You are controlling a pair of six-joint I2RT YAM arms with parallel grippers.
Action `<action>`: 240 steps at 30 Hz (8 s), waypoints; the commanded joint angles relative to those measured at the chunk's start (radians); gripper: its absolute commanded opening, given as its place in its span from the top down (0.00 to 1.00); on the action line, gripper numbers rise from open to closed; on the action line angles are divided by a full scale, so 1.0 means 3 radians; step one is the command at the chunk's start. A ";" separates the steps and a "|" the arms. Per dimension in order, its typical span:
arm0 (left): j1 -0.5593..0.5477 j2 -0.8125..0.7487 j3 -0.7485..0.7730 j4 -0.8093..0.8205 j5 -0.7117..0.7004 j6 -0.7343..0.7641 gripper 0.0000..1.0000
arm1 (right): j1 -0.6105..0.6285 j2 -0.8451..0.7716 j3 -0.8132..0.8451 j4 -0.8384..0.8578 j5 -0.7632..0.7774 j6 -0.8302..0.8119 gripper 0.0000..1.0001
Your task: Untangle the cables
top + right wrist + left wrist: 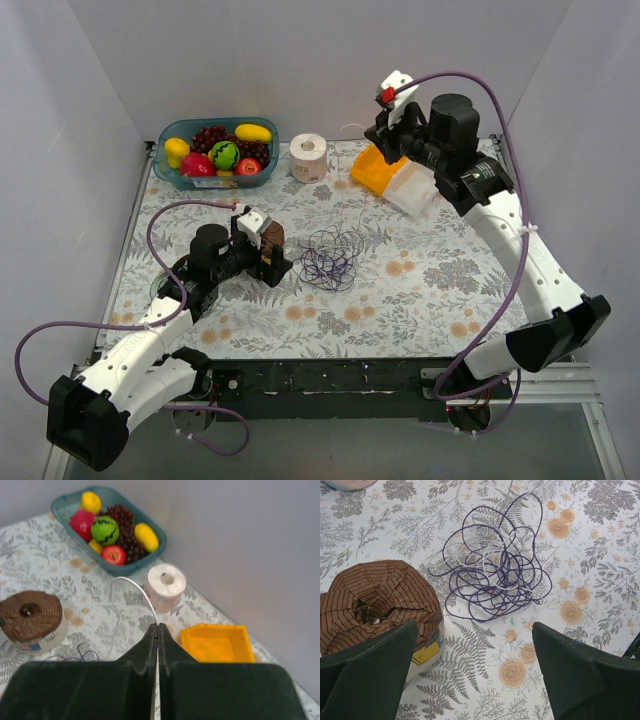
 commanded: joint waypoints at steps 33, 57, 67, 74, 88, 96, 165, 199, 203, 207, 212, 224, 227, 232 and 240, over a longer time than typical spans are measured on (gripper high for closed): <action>0.0007 0.0451 0.0143 0.1356 0.0658 0.0231 0.02 | 0.0004 0.0023 0.1510 0.1415 0.0357 -0.0346 0.99; 0.0007 0.0406 -0.0102 0.1387 0.0699 0.0093 0.02 | -0.1406 0.0472 0.0619 0.1476 0.0287 0.0174 0.99; 0.0007 0.0381 -0.0112 0.1356 0.0659 0.0103 0.02 | -0.1571 0.0631 0.0400 0.1507 0.0169 0.0318 0.99; 0.0007 0.0355 -0.0117 0.1346 0.0618 0.0139 0.02 | -0.1596 0.0708 0.0272 0.1517 0.0195 0.0328 0.99; 0.0007 0.0340 -0.0143 0.1361 0.0607 0.0155 0.02 | -0.1806 0.0856 0.0267 0.1344 0.0241 0.0257 0.99; 0.0007 0.0299 -0.0158 0.1321 0.0567 0.0195 0.02 | -0.1806 0.1066 -0.0107 0.1195 0.0113 0.0251 0.99; -0.0218 0.0682 -0.0378 0.1786 0.0848 -0.0050 0.05 | -0.0563 0.0508 -0.2081 0.0842 -0.0817 0.1795 0.22; -0.0213 0.0473 -0.0634 0.1914 0.0720 -0.0050 0.04 | 0.0275 -0.0462 -0.0701 0.0658 -0.0889 0.0681 0.99; -0.0213 0.0468 -0.0629 0.1888 0.0720 -0.0024 0.04 | 0.0332 -0.0631 -0.0460 0.0867 -0.0971 0.0676 0.99; -0.0218 0.0468 -0.0608 0.1878 0.0730 -0.0004 0.04 | 0.0357 -0.0698 -0.0184 0.1082 -0.1063 0.0686 0.99; -0.0218 0.0473 -0.0527 0.1868 0.0735 0.0144 0.03 | 0.0372 -0.0637 0.0097 0.1307 -0.1196 0.0712 0.99; -0.0274 0.0825 -0.0041 0.2460 0.1082 0.0308 0.04 | 0.0424 -0.0499 0.0185 0.1297 -0.1221 0.0799 0.99; -0.0483 0.0948 -0.0005 0.2466 0.1149 0.0395 0.04 | 0.0429 -0.0519 0.0174 0.1328 -0.1216 0.0804 0.99; -0.0627 0.1081 -0.0035 0.2522 0.1104 0.0339 0.31 | 0.0439 -0.0555 0.0179 0.1328 -0.1191 0.0783 0.99; -0.0627 0.1030 -0.0332 0.2241 0.0720 0.0712 0.96 | 0.0434 -0.0591 0.0464 0.0859 -0.0512 0.0436 0.99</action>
